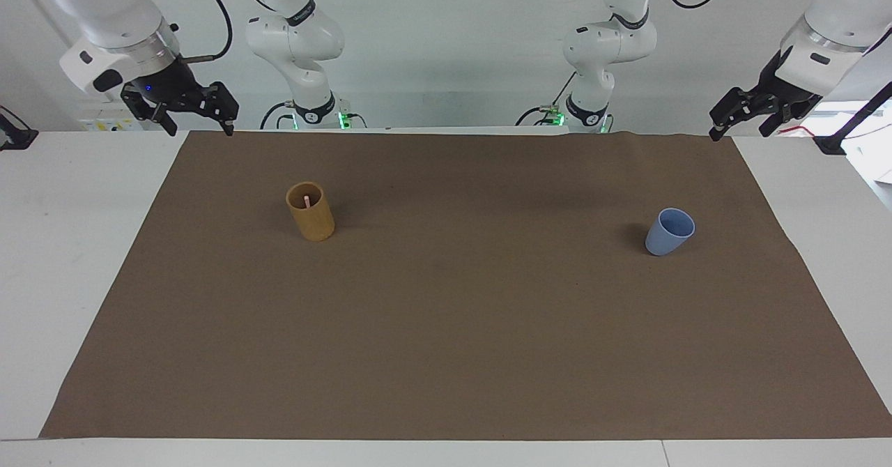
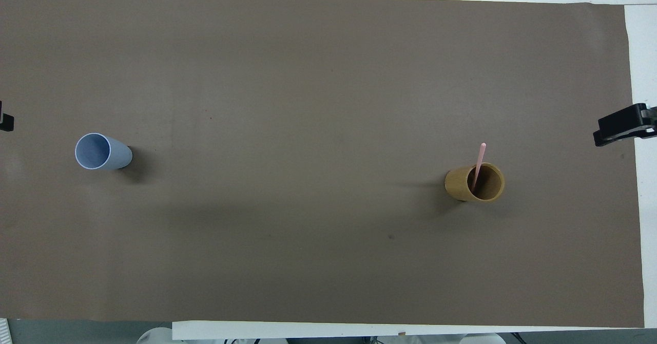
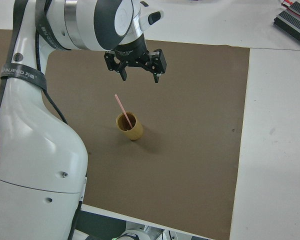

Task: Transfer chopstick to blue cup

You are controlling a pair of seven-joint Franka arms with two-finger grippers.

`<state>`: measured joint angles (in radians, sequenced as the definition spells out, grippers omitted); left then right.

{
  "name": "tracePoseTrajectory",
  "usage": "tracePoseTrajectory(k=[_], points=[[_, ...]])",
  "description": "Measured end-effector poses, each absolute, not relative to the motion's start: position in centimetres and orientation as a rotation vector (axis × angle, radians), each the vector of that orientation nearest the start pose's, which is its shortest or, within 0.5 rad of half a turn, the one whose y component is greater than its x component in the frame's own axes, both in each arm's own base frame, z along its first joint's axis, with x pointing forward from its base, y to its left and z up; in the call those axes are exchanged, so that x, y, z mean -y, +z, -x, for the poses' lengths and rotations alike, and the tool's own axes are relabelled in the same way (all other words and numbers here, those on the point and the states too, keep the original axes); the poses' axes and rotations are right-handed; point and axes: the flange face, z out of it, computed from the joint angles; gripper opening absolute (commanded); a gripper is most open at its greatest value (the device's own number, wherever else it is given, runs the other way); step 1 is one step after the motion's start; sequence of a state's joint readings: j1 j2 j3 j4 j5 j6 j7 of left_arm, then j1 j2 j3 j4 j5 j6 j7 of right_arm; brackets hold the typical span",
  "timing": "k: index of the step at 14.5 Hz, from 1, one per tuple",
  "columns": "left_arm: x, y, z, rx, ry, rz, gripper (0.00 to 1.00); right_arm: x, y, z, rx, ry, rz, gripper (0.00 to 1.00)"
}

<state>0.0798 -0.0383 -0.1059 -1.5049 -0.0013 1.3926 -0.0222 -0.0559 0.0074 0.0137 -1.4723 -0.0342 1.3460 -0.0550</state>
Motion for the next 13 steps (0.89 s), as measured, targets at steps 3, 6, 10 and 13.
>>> tracePoseTrajectory(k=[3, 6, 10, 13], points=[[1.5, 66.1, -52.3, -0.006, 0.115, 3.135, 1.00, 2.7, 65.1, -53.5, 0.012, 0.211, 3.162, 1.00], [1.5, 66.1, -52.3, -0.006, 0.115, 3.135, 1.00, 2.6, 65.2, -53.4, 0.013, 0.211, 3.162, 1.00], [1.0, 64.7, -53.1, 0.011, 0.029, 3.137, 1.00, 2.2, 65.2, -53.4, 0.025, 0.213, 3.162, 1.00], [-0.8, 56.3, -54.9, 0.061, -0.040, 3.136, 1.00, 1.4, 65.3, -53.4, 0.048, 0.210, 3.163, 1.00]])
